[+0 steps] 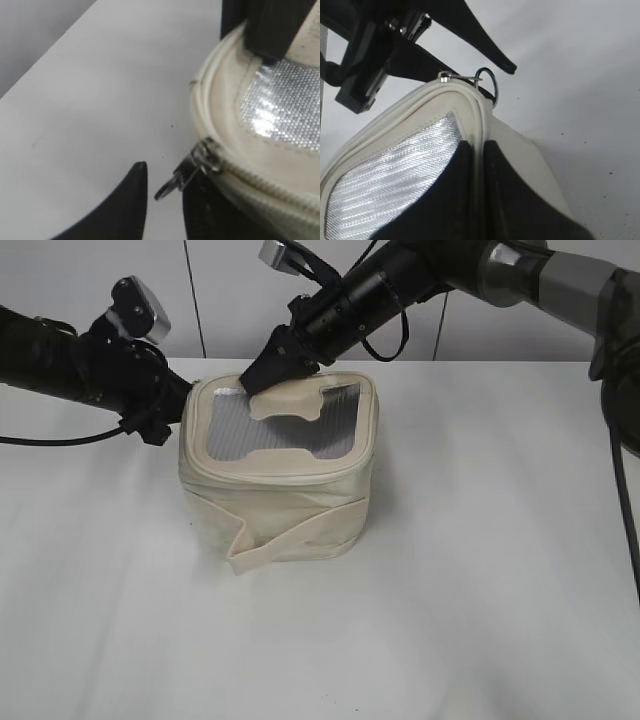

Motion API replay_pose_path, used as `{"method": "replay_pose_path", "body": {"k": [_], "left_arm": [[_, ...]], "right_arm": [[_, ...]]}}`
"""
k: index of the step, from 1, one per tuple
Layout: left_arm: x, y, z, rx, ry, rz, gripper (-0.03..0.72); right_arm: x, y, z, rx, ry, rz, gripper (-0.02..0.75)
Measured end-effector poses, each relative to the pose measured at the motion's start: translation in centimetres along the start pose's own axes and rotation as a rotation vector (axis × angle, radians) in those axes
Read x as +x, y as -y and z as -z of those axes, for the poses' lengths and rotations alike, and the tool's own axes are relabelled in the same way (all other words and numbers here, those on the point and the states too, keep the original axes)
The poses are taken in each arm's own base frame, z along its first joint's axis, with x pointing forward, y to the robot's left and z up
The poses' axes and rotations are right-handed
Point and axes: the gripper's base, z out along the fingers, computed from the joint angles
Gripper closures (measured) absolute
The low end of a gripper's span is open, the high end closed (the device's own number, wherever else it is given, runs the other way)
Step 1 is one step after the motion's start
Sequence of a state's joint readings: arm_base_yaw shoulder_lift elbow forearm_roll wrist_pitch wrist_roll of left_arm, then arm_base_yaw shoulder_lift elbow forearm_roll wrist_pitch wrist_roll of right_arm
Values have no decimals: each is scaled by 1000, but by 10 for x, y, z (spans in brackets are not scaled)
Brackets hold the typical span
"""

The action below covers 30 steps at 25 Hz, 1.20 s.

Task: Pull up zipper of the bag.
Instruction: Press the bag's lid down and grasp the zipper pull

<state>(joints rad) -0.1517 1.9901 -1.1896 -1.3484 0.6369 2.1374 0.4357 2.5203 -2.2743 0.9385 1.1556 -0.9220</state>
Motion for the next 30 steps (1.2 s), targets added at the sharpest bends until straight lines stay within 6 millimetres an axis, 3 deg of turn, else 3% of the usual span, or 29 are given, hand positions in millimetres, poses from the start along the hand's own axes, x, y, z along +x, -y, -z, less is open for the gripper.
{"method": "replay_pose_path", "body": {"k": [4, 6, 12, 19, 30], "left_arm": [[-1, 3, -4, 6, -8, -29, 656], [-1, 3, -4, 3, -17, -40, 689], [1, 1, 1, -24, -95, -42, 692], [-14, 4, 29, -57, -123, -3, 692], [-8, 62, 80, -83, -131, 80, 692]], "right_arm": [[0, 0, 0, 0, 0, -1, 690], [0, 0, 0, 2, 1, -1, 690], [0, 1, 0, 6, 3, -13, 690], [-1, 1, 0, 12, 7, -52, 692], [-2, 1, -1, 22, 16, -132, 693]]}}
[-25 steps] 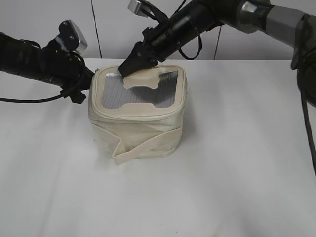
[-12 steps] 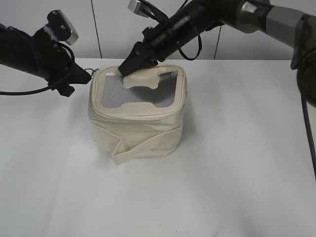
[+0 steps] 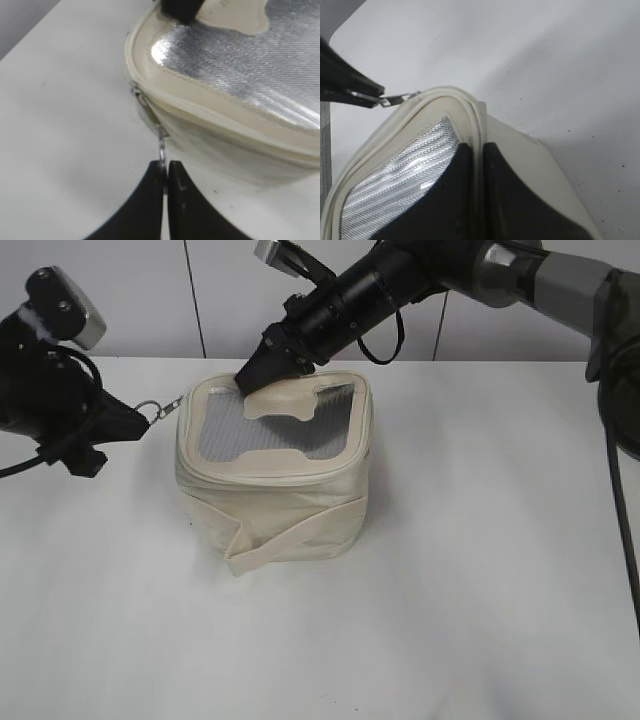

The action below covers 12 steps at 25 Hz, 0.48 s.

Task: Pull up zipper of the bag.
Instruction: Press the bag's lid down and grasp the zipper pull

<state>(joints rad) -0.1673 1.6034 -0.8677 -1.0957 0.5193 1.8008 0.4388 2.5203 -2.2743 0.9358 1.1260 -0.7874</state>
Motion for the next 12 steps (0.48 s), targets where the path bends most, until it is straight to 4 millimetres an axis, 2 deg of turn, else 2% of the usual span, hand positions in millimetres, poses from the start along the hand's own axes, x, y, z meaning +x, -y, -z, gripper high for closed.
{"method": "replay_pose_path", "body": {"k": [4, 6, 9, 12], "left_arm": [[9, 23, 21, -8, 8, 32, 692], [14, 35, 25, 4, 3, 58, 692], [19, 61, 24, 53, -14, 55, 692], [11, 90, 16, 135, -18, 43, 692]], "right_arm": [[0, 0, 0, 1, 3, -31, 693], [-1, -1, -1, 1, 4, -42, 693], [-1, 0, -1, 10, 9, -62, 693], [-1, 0, -1, 12, 10, -78, 693]]}}
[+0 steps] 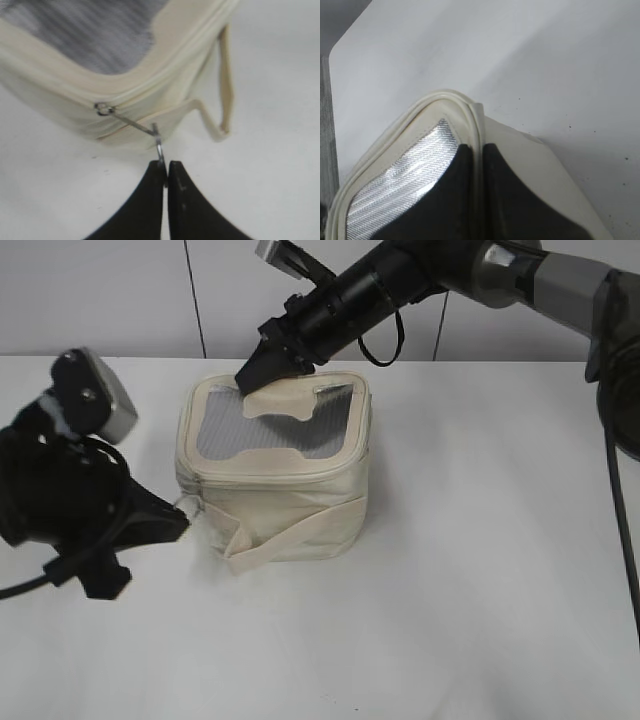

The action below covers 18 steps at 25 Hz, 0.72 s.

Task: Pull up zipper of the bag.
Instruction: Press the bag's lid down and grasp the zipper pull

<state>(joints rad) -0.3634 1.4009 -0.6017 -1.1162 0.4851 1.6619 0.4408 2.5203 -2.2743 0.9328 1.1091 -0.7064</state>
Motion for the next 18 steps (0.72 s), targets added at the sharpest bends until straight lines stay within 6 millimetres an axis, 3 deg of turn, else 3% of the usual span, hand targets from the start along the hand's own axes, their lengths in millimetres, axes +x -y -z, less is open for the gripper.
{"method": "replay_pose_path", "body": {"k": [7, 12, 13, 15, 18], "left_arm": [[-30, 61, -35, -41, 22, -58, 688], [-32, 68, -40, -65, 27, 37, 686], [-32, 67, -40, -62, 33, 73, 680], [-34, 65, -36, -52, 55, 123, 630], [-40, 66, -21, 10, 123, 163, 465]], "right_arm": [[1, -1, 0, -5, -8, -3, 693], [1, -1, 1, -7, -12, -23, 675], [1, 0, 1, -6, -11, -31, 645], [-1, 2, 5, 2, 1, -44, 505], [-5, 9, 21, 41, 23, -58, 314]]}}
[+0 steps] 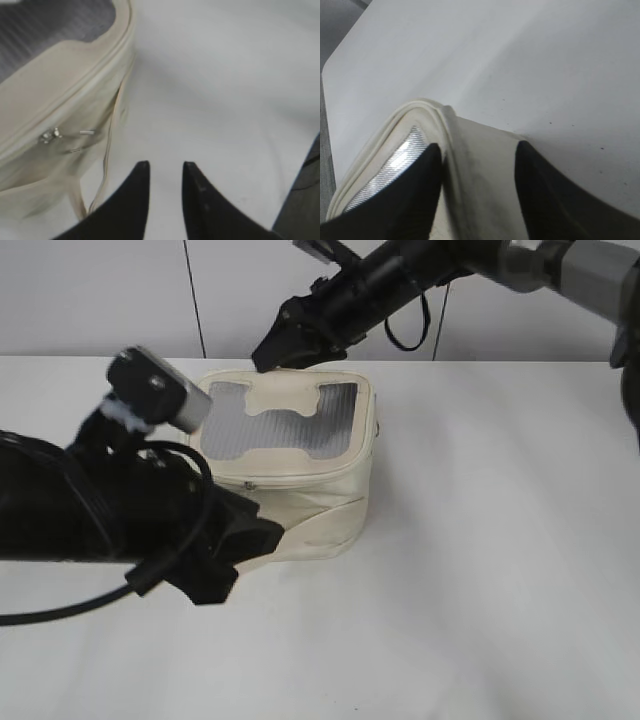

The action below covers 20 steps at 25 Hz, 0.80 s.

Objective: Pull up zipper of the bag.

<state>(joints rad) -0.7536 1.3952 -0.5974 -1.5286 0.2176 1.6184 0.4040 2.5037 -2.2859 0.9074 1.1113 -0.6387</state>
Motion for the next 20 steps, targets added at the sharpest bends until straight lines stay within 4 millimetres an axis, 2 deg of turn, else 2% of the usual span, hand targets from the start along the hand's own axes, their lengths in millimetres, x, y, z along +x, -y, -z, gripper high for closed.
{"method": "replay_pose_path", "body": {"k": [2, 4, 7, 9, 11, 13, 16, 18, 20], "left_arm": [[-7, -7, 15, 12, 59, 60, 347], [-11, -14, 29, 32, 100, 140, 288], [-7, -37, 45, 72, 103, 248, 288], [-6, -63, 56, 52, 121, 309, 305], [-19, -87, 64, 35, 154, 320, 314], [-40, -111, 67, 45, 180, 289, 318], [-79, -140, 50, 130, 189, 214, 321], [-103, -158, 26, 182, 180, 162, 322], [-121, -168, -1, 222, 138, 86, 322]], "right_arm": [[-4, 6, 21, 38, 8, -24, 298], [-8, 11, 45, 72, 12, -37, 334], [-11, 20, 84, 96, 41, -92, 380], [-11, 30, 109, 112, 79, -137, 392], [-3, 44, 128, 104, 113, -206, 396], [15, 56, 141, 103, 105, -271, 403], [52, 62, 152, 123, 101, -326, 433], [78, 54, 153, 154, 150, -334, 451], [110, 38, 151, 191, 207, -320, 456]]}}
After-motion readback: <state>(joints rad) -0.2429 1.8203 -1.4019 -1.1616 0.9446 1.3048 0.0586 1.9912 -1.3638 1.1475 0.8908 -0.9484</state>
